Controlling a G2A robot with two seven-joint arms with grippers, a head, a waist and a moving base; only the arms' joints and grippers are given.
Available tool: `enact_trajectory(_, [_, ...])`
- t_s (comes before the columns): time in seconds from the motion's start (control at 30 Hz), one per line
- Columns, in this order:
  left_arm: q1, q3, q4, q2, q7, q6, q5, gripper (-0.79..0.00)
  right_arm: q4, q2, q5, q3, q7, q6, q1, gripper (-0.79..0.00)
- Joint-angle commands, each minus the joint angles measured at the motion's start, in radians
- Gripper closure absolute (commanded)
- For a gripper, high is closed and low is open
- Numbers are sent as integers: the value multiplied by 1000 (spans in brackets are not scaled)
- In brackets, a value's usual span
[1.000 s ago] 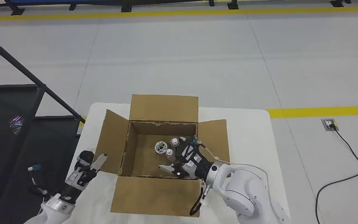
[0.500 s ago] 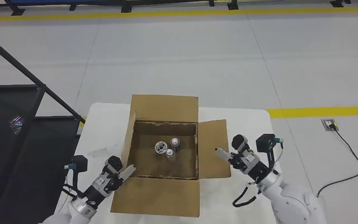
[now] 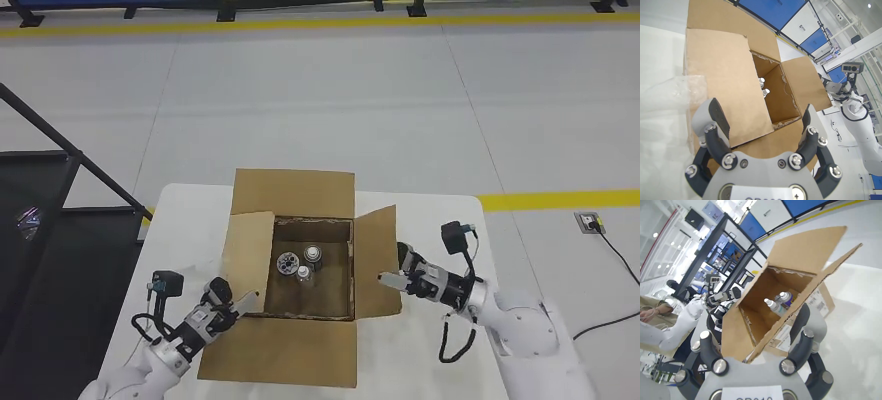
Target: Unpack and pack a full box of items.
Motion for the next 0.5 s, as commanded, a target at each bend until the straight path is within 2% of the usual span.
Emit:
enact_trajectory(0.0, [-2, 0, 4, 0, 1, 2, -3, -785, -7, 1, 23, -34, 28, -14, 32, -785])
enact_trajectory(0.23, [-10, 6, 19, 2, 0, 8, -5, -785, 30, -15, -9, -242, 82, 28, 194, -785])
enact_trajectory(0.47, [-17, 13, 31, 2, 4, 14, -7, -785, 214, -58, -70, -466, 50, 115, 375, -785])
